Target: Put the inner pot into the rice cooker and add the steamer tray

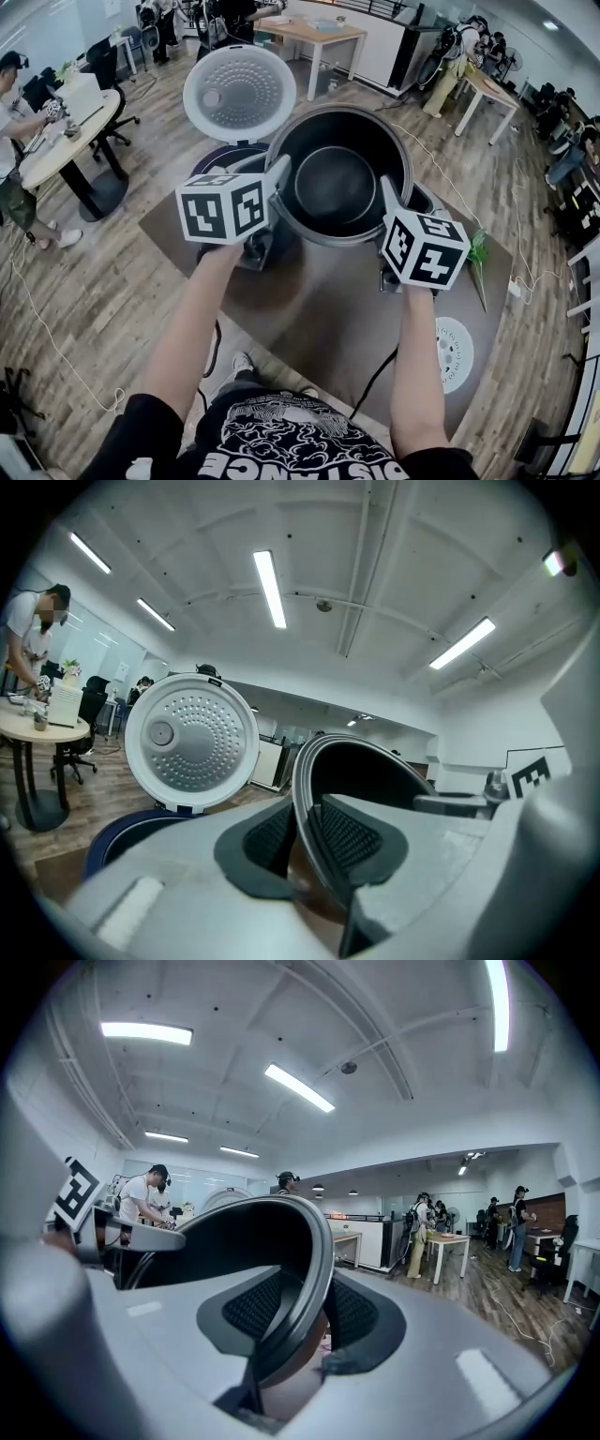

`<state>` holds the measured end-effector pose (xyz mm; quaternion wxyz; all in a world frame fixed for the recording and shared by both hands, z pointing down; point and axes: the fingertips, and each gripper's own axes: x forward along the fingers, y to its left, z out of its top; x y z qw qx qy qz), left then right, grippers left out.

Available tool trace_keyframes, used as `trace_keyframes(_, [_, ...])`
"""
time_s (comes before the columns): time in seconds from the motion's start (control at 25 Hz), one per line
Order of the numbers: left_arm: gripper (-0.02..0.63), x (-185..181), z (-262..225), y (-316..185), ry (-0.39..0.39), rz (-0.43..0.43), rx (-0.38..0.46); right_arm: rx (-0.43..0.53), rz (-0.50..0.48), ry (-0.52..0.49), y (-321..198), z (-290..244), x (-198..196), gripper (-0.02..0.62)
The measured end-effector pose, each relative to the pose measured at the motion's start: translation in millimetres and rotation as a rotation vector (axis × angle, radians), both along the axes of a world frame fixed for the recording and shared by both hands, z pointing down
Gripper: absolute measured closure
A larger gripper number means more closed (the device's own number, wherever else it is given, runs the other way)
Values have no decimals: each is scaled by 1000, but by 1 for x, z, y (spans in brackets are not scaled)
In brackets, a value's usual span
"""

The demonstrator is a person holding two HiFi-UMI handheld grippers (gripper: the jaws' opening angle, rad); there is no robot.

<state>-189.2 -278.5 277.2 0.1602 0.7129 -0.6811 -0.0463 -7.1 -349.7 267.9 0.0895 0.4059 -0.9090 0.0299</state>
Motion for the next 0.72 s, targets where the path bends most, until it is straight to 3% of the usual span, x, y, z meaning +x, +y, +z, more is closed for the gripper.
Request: trace_keyframes(0.72, [515,-114,-14,25,4,-104,28,21,-104,1,7,-13,-122,459])
